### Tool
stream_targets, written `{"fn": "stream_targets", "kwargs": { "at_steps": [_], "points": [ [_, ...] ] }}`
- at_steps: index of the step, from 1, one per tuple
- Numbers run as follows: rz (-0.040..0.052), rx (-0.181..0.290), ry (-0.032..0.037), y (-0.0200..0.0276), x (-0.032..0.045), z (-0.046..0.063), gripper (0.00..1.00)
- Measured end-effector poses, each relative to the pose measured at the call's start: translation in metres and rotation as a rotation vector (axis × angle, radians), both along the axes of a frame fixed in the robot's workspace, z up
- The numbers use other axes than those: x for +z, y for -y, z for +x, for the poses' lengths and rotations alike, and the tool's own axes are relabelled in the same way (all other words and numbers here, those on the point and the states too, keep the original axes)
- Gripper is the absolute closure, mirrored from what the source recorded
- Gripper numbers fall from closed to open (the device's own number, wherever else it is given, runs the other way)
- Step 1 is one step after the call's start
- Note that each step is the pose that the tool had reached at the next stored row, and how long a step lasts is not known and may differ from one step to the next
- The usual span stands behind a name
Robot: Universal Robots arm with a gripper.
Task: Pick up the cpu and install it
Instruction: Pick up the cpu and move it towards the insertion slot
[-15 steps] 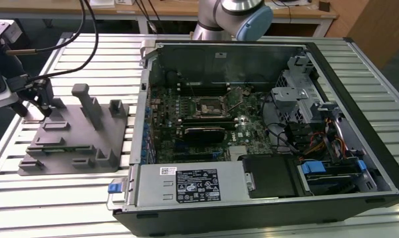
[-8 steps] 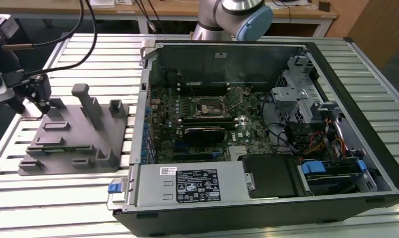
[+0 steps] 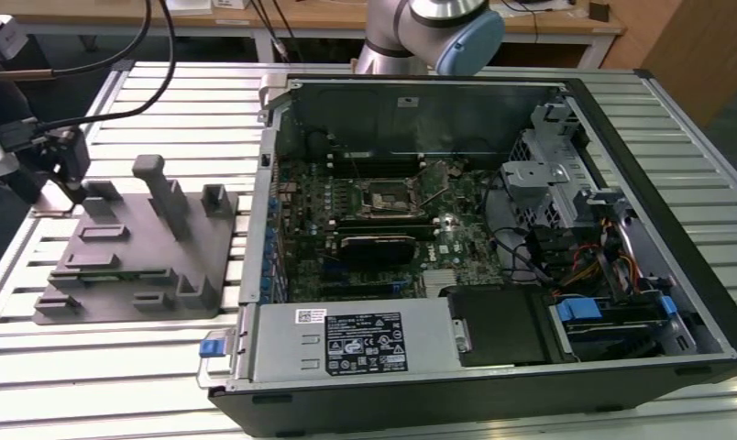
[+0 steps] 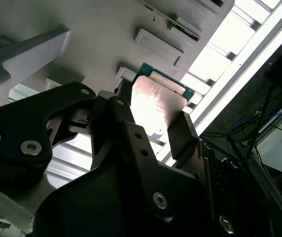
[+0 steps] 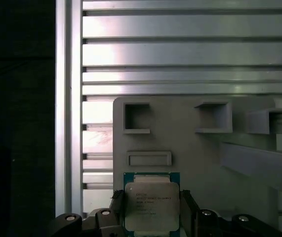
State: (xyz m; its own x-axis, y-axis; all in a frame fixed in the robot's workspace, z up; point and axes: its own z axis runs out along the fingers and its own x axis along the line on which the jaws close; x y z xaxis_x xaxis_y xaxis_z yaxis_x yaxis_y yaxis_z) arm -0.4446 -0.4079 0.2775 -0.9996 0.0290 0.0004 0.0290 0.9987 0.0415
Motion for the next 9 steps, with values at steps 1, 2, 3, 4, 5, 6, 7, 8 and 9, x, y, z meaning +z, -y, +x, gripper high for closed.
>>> {"fn": "stream_targets", "kwargs": {
  "at_steps": [1, 2, 3, 4, 5, 6, 7, 8, 9],
  "points": [
    [0.0001, 0.0, 0.0, 0.0, 0.0012, 0.0, 0.46],
    [0.0001, 0.0, 0.0, 0.0, 0.0023, 0.0, 0.46],
    [0.0001, 0.0, 0.0001, 0.0, 0.0033, 0.0, 0.46],
    [0.0001, 0.0, 0.0001, 0.0, 0.0042, 0.0, 0.46],
    [0.0001, 0.0, 0.0, 0.0, 0.0052, 0.0, 0.46],
    [0.0002, 0.0, 0.0001, 0.0, 0.0061, 0.0, 0.46],
    [0.0001, 0.0, -0.0001, 0.0, 0.0072, 0.0, 0.46],
    [0.0001, 0.0, -0.0001, 0.0, 0.0083, 0.0, 0.46],
    [0.0001, 0.0, 0.0, 0.0, 0.0095, 0.0, 0.46]
  ]
}}
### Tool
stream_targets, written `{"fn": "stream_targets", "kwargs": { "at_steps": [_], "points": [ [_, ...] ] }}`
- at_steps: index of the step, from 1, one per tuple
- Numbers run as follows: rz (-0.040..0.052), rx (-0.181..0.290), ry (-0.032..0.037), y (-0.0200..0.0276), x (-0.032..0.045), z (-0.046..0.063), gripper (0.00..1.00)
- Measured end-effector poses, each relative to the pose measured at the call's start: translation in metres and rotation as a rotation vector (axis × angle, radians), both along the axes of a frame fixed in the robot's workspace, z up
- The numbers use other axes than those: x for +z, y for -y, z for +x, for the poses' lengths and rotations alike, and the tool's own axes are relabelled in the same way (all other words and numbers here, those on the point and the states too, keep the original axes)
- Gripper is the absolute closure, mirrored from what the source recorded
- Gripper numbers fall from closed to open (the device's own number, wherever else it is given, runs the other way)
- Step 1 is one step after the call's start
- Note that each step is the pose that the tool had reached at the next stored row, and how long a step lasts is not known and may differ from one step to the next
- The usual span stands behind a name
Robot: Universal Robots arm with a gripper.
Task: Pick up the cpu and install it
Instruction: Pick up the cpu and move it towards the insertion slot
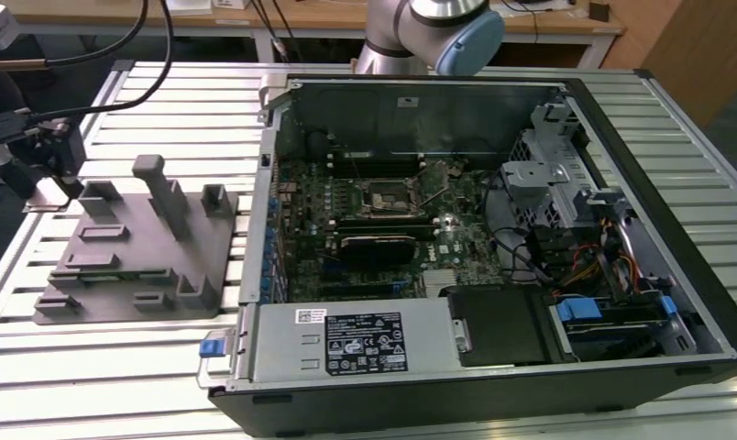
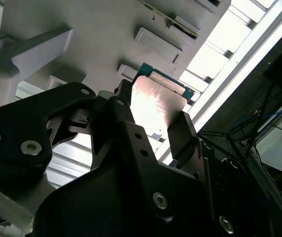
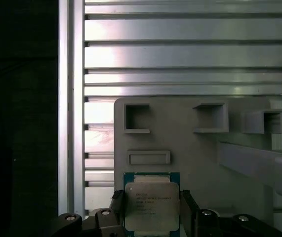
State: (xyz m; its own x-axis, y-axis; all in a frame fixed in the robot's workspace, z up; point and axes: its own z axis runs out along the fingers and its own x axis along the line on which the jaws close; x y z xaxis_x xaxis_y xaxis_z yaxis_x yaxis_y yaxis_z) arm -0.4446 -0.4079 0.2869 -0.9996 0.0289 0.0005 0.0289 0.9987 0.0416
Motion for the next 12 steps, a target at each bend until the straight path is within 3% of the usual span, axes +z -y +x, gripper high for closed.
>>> {"fn": "stream_targets", "kwargs": {
  "at_steps": [12],
  "points": [
    [0.0, 0.0, -0.0001, 0.0, 0.0133, 0.0, 0.46]
  ]
}}
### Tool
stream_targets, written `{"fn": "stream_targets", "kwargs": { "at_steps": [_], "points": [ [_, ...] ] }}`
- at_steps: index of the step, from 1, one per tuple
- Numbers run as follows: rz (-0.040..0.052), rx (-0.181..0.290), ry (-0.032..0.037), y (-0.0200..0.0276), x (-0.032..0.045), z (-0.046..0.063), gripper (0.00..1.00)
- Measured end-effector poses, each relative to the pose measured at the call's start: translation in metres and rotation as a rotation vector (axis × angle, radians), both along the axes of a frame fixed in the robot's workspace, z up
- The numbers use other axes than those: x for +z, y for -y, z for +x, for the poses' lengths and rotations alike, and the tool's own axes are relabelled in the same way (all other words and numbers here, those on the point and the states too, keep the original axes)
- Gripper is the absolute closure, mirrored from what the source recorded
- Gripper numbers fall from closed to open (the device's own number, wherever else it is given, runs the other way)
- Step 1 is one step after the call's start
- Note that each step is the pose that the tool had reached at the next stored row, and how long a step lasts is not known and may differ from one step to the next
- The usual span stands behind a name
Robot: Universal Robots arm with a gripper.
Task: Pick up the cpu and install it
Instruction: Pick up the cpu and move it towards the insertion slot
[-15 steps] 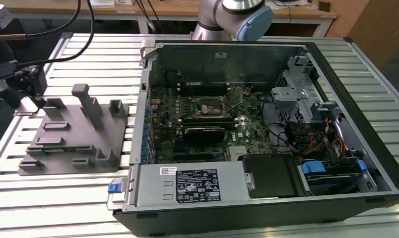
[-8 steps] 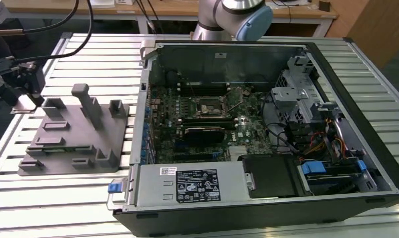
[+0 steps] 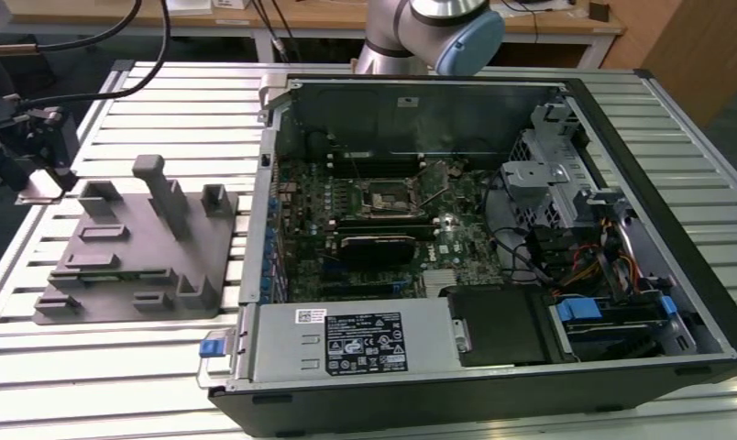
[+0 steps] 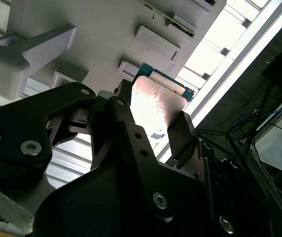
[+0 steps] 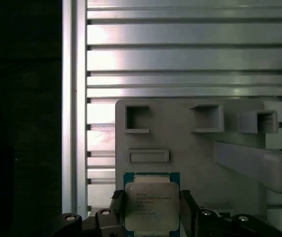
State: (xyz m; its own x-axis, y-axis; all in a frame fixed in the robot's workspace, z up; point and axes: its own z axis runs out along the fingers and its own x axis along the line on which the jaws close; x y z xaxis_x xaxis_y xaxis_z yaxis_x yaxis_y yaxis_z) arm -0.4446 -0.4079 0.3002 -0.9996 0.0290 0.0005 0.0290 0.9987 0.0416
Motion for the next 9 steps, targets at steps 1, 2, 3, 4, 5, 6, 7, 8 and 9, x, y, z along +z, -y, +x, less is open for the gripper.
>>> {"fn": "stream_targets", "kwargs": {
  "at_steps": [1, 2, 3, 4, 5, 6, 7, 8, 9],
  "points": [
    [0.0, 0.0, 0.0001, 0.0, 0.001, 0.0, 0.46],
    [0.0, 0.0, 0.0001, 0.0, 0.002, 0.0, 0.46],
    [0.0, 0.0, 0.0, 0.0, 0.0032, 0.0, 0.46],
    [0.0, 0.0, 0.0001, 0.0, 0.0042, 0.0, 0.46],
    [0.0001, 0.0, 0.0001, 0.0, 0.0052, 0.0, 0.46],
    [0.0001, 0.0, 0.0001, 0.0, 0.0063, 0.0, 0.46],
    [0.0001, 0.0, 0.0001, 0.0, 0.0073, 0.0, 0.46],
    [0.0001, 0.0, 0.0001, 0.0, 0.0084, 0.0, 0.46],
    [0.0, 0.0, 0.0, 0.0, 0.0095, 0.0, 0.46]
  ]
}}
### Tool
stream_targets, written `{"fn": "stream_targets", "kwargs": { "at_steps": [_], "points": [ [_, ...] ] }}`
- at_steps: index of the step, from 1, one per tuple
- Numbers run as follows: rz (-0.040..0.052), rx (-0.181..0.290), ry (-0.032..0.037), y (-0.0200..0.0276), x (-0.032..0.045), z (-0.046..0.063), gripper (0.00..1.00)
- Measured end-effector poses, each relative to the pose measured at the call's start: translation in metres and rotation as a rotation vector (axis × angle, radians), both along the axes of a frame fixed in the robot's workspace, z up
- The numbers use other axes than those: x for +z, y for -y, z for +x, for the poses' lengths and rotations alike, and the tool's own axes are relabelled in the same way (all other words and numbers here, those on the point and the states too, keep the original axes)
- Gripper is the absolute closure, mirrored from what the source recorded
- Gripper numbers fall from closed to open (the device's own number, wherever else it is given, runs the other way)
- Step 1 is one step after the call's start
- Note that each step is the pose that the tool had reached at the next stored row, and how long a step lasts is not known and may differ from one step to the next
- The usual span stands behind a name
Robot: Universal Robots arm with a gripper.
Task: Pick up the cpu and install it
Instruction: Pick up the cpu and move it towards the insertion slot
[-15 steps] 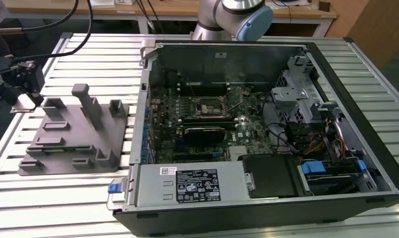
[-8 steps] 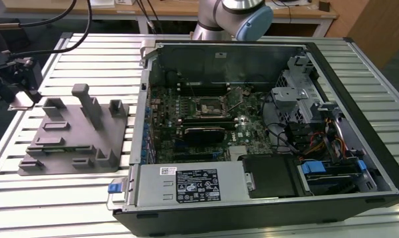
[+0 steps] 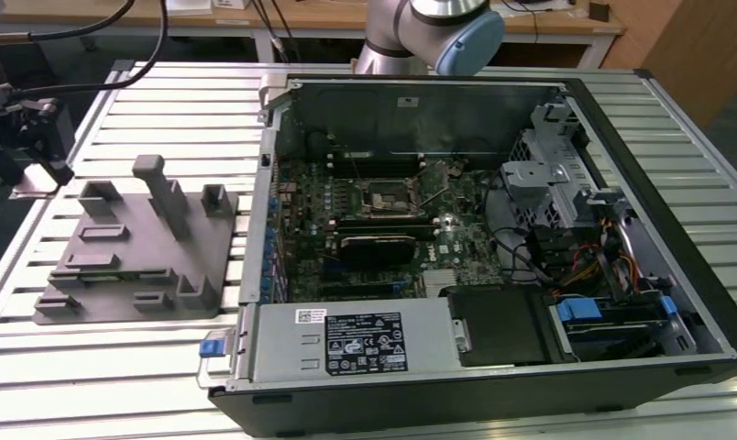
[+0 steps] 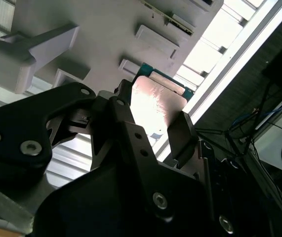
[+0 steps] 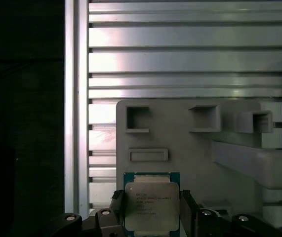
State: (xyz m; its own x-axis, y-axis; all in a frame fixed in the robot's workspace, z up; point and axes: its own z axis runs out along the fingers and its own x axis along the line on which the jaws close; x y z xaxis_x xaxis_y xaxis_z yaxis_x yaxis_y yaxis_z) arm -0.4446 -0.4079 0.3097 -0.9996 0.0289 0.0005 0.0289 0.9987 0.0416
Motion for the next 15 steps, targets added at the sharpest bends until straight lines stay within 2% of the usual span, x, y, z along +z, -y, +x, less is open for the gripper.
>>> {"fn": "stream_targets", "kwargs": {
  "at_steps": [15],
  "points": [
    [0.0, 0.0, 0.0, -0.0003, 0.0235, 0.0, 0.46]
  ]
}}
